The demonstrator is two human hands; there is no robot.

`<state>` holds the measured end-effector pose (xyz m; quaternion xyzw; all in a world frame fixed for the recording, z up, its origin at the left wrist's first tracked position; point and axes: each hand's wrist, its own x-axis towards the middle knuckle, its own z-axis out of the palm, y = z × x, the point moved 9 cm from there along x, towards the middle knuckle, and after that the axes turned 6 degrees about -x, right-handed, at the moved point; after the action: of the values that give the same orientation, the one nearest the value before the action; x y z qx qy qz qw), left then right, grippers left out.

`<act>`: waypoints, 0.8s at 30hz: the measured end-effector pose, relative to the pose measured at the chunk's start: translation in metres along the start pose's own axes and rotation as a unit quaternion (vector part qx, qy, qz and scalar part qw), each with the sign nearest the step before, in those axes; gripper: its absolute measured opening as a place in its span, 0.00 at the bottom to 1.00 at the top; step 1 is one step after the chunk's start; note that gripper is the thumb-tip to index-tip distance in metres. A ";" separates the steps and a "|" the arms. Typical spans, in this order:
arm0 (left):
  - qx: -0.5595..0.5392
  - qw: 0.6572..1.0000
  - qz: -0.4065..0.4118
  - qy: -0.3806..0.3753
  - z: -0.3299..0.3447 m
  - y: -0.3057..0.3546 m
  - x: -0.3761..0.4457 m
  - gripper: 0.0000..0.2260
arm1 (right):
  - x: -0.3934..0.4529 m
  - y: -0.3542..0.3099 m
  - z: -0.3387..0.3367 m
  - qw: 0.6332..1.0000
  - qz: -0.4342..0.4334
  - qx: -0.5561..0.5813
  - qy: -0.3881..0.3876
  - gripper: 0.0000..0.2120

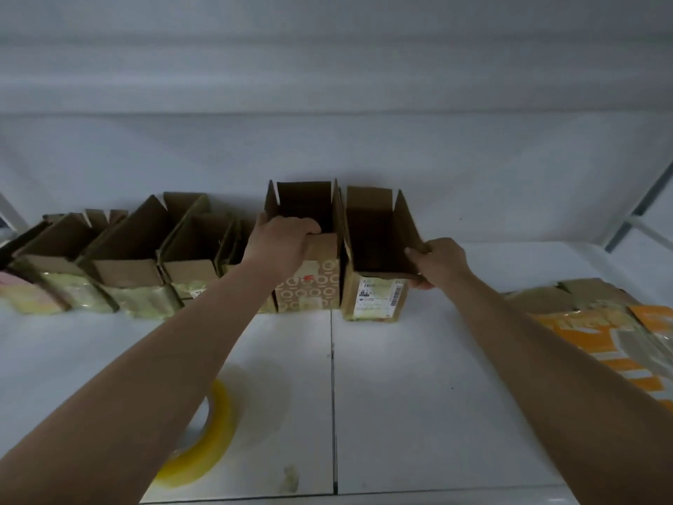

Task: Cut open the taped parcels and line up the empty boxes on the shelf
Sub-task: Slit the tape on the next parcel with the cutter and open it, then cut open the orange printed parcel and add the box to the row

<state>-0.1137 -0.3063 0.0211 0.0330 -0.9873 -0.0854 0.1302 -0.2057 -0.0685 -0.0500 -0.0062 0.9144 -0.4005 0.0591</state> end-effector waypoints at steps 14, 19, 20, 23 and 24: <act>-0.056 0.998 -0.008 0.017 0.004 -0.011 0.004 0.14 | 0.011 -0.028 0.023 0.993 -0.035 -0.113 -0.012 0.15; -0.076 0.997 0.027 0.013 -0.012 -0.007 0.000 0.14 | -0.005 -0.041 -0.012 0.973 -0.071 -0.219 0.008 0.23; -0.078 0.996 0.043 0.025 -0.018 -0.001 0.001 0.14 | -0.012 -0.045 -0.021 0.962 -0.086 -0.259 0.028 0.25; -0.081 0.988 0.117 0.059 -0.029 0.034 0.001 0.13 | -0.036 -0.044 -0.034 0.935 -0.111 -0.333 0.050 0.24; -0.077 0.985 0.144 0.062 -0.029 0.049 -0.001 0.13 | -0.044 -0.040 -0.036 0.929 -0.112 -0.348 0.053 0.24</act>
<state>-0.1074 -0.2625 0.0573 -0.1141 -0.9622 -0.1397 0.2040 -0.1680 -0.0668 0.0077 -0.1075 0.9915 -0.0614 -0.0411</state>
